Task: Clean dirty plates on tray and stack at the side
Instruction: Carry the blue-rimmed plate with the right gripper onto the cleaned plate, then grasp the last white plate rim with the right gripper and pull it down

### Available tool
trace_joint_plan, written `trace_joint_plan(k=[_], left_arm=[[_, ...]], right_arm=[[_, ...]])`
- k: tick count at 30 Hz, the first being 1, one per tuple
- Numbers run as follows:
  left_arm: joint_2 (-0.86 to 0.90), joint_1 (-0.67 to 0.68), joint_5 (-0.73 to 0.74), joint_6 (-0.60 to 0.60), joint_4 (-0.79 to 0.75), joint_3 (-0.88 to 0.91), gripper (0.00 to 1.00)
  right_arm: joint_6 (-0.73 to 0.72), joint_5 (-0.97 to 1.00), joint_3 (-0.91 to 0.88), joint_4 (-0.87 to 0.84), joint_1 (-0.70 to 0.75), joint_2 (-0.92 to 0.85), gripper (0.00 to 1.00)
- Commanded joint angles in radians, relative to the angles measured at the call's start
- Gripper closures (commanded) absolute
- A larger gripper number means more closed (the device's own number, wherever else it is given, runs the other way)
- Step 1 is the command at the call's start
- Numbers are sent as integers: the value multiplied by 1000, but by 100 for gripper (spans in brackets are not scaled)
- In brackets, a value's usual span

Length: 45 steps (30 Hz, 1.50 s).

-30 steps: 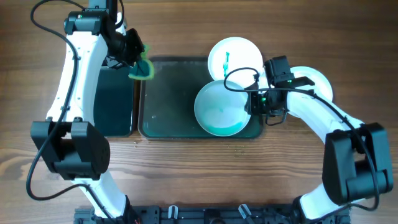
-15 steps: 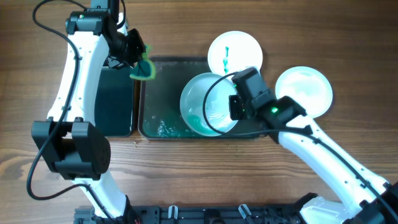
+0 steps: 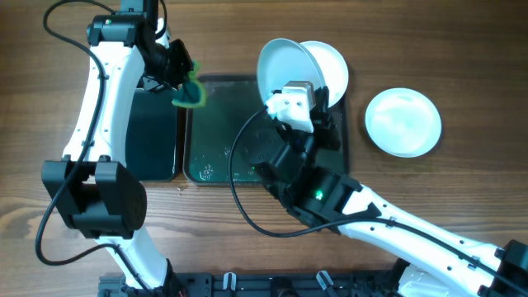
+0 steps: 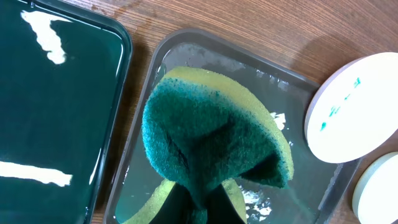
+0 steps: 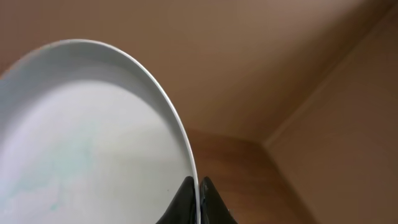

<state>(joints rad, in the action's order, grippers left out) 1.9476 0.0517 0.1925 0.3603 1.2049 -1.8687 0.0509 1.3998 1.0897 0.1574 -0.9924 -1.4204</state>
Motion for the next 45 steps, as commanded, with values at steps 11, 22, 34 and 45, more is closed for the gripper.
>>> trace_joint_plan(k=[11, 22, 34, 45], left_arm=[[-4, 3, 16, -16, -4, -7, 96], [-4, 5, 16, -16, -4, -7, 96], [-2, 31, 16, -16, -11, -7, 96], [52, 104, 16, -16, -30, -7, 96]], right_arm=[[-509, -1403, 14, 451, 657, 5, 96], [-499, -1271, -87, 467, 1326, -57, 96], [-411, -1656, 151, 446, 1128, -174, 61], [-678, -1520, 156, 245, 838, -525, 69]])
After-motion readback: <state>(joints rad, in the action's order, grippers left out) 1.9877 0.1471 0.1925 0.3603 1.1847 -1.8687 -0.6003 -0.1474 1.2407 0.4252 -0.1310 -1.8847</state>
